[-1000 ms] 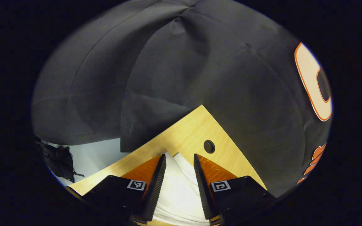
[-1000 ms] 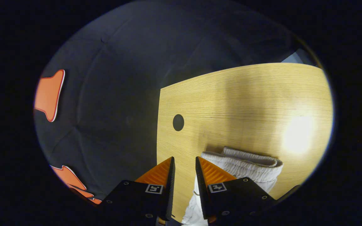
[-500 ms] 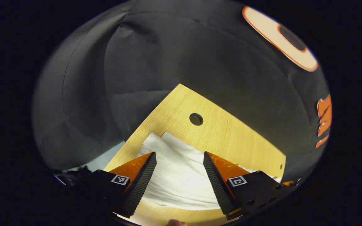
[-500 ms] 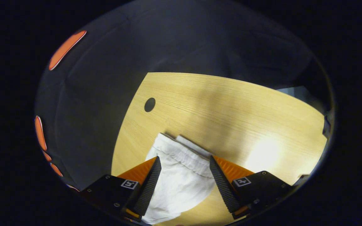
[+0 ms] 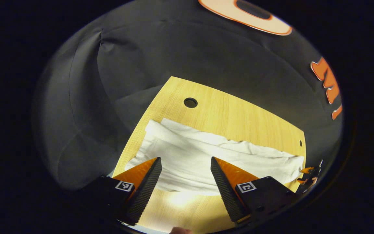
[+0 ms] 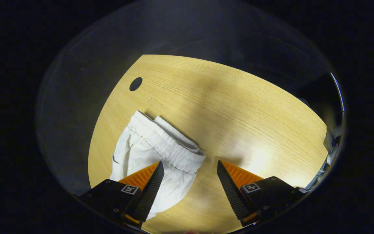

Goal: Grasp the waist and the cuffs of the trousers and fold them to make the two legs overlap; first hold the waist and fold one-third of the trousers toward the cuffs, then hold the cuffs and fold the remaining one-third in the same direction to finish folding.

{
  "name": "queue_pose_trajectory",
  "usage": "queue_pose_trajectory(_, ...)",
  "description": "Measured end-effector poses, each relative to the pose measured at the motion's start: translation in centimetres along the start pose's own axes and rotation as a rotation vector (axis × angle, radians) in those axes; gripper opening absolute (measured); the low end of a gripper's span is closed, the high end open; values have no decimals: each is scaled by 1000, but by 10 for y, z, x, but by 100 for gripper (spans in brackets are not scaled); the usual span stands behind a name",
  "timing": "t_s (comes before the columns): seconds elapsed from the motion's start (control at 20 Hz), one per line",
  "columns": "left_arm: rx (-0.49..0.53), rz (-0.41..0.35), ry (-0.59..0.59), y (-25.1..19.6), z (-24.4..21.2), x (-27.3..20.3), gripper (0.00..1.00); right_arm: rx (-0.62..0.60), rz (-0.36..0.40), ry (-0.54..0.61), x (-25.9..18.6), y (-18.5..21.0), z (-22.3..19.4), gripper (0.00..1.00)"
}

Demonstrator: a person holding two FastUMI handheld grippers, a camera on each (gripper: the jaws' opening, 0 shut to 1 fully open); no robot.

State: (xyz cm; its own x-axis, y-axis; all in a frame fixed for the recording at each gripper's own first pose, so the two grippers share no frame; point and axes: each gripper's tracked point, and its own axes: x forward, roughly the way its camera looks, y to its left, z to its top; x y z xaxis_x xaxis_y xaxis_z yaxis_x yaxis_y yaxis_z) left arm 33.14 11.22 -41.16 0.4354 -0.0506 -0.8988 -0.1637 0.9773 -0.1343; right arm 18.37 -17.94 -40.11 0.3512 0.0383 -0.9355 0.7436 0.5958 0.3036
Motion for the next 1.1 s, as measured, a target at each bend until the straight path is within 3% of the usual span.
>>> queue_pose_trajectory(0.15, 44, -2, -6, 1, -1, -1, 100, 30, -4, 6, 8, 5, 2, 99)
queue_pose_trajectory(0.3, 107, 66, -51, 4, -2, -2, 100, 12, 21, -55, 16, 9, 12, 98)
queue_pose_trajectory(0.4, 95, 48, -56, -5, -12, -4, 100, 0, 8, -79, 19, 11, 15, 87)
queue_pose_trajectory(0.5, 88, 27, -50, -13, -30, -16, 100, 37, 39, -74, 26, 18, 12, 56)
queue_pose_trajectory(0.55, 102, 30, -46, -14, -36, -17, 100, 74, 44, -73, 28, 23, 12, 33)
queue_pose_trajectory(0.65, 135, 68, -29, -9, -51, -13, 100, 54, 92, -104, 24, 33, 14, 19)
queue_pose_trajectory(0.85, 142, 50, -11, -16, -69, -17, 100, 46, 216, -208, -21, 36, 22, 11)
queue_pose_trajectory(1.1, 115, -34, -19, -20, -74, -20, 100, 10, 258, -300, -50, 26, 31, 9)
